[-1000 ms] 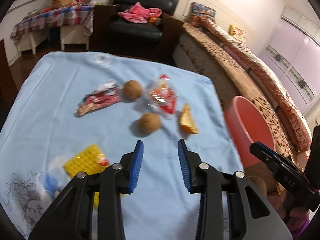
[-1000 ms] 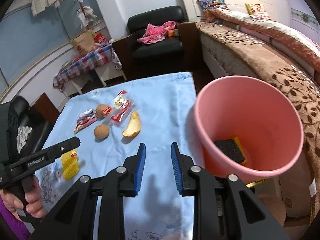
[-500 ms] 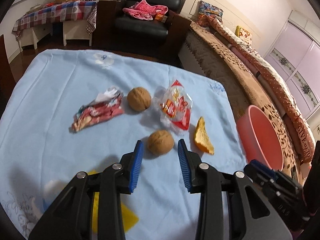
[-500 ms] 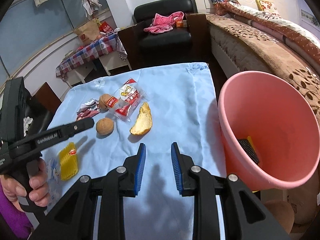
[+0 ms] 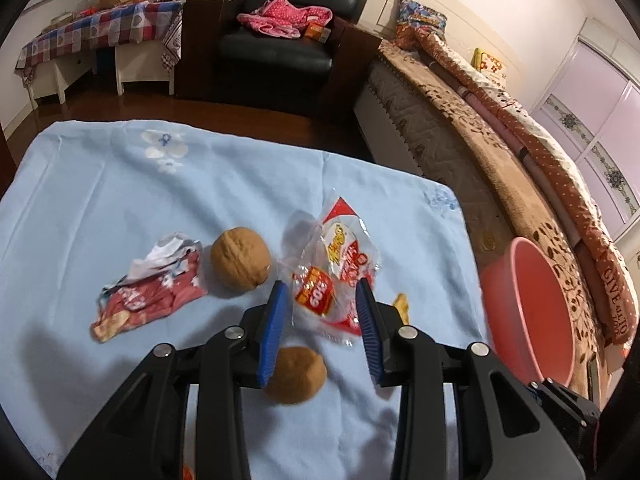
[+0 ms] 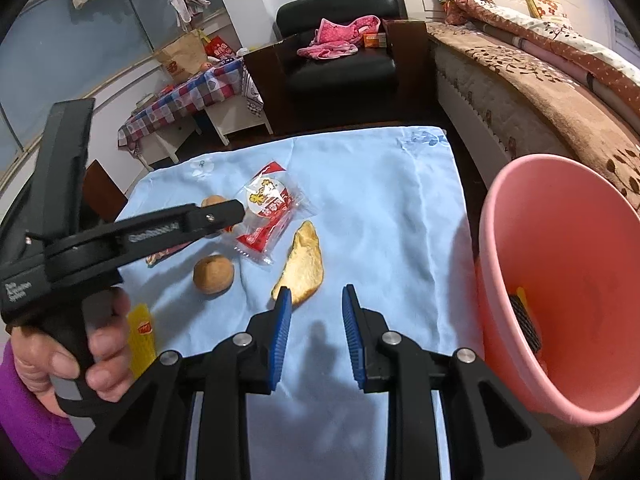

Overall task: Collect trash
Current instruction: 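Grasp the red-and-white snack wrapper with left tool while right tool grasps an orange peel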

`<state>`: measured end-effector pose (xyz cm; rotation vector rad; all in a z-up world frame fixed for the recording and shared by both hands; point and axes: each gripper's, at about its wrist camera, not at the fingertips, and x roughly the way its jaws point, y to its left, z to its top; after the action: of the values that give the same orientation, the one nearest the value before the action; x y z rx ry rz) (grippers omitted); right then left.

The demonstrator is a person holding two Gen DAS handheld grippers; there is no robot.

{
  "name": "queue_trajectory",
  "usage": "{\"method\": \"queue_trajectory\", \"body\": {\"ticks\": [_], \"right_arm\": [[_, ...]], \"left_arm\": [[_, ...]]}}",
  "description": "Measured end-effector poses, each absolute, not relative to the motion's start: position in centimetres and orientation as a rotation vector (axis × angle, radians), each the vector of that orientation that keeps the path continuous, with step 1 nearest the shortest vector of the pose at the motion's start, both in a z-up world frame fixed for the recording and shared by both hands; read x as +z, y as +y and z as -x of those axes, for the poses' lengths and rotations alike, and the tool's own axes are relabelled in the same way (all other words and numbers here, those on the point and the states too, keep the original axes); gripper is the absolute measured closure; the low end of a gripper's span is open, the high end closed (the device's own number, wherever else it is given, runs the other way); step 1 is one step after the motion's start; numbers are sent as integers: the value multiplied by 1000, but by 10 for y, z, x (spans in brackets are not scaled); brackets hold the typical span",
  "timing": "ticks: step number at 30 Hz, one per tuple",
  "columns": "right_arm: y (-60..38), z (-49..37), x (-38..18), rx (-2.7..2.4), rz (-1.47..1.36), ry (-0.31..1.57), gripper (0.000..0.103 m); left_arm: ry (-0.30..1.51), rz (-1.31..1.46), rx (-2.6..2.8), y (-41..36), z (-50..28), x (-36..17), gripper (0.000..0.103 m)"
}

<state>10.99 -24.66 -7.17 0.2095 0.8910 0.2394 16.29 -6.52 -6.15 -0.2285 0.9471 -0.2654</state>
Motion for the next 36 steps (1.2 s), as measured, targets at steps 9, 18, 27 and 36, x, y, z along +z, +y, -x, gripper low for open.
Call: {"method": "queue_trajectory", "body": {"ticks": [9, 18, 27, 36], "right_arm": [[-242, -138, -87, 240, -238, 938, 78], [-221, -150, -103, 248, -199, 981, 78], [-206, -146, -105, 249, -124, 966, 89], [-221, -132, -94, 237, -165, 945, 99]], "left_arm": [[950, 202, -259, -66, -170, -77, 89], [905, 257, -277, -48, -154, -64, 91], [892, 296, -283, -36, -142, -54, 91], [864, 293, -287, -31, -122, -37, 91]]}}
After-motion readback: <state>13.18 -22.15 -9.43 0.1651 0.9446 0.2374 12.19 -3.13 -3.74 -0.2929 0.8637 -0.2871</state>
